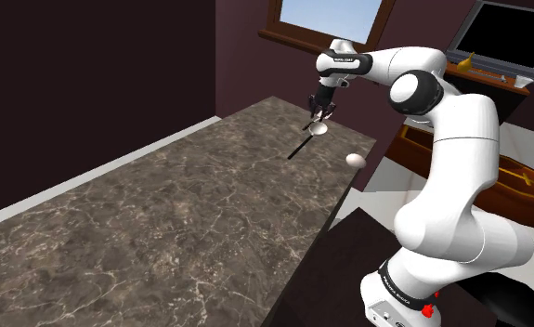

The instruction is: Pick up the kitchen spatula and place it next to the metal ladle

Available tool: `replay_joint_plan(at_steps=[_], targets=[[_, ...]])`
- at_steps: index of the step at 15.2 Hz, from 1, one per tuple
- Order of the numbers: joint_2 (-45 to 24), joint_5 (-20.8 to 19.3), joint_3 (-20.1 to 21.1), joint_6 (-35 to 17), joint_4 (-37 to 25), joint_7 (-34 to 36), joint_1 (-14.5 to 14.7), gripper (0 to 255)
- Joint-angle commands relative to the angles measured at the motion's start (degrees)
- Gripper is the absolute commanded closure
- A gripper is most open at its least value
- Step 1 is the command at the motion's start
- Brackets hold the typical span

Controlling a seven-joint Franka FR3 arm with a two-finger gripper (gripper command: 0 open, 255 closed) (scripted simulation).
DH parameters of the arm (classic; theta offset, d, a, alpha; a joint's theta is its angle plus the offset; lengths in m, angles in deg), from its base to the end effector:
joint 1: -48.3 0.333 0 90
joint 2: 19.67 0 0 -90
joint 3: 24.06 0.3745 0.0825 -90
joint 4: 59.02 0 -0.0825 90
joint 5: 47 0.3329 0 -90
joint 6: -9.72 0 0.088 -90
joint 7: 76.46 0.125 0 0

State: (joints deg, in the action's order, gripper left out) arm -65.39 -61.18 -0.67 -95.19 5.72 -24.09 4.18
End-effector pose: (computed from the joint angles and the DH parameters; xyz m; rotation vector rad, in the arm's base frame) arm 0.6392 -0.3769 0.3885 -2.4552 1.8934 0.0821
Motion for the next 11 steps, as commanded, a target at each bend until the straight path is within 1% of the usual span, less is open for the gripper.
replay_joint_plan(at_steps=[1,5,9,11], targets=[[0.0,0.0,0.0,0.0,0.0,0.0,0.0,0],[0.0,0.0,0.0,0.0,0.0,0.0,0.0,0],[0.2,0.4,0.2,7.2,-7.2,-0.7,1.0,0],[0.2,0.4,0.2,7.2,-7.2,-0.7,1.0,0]])
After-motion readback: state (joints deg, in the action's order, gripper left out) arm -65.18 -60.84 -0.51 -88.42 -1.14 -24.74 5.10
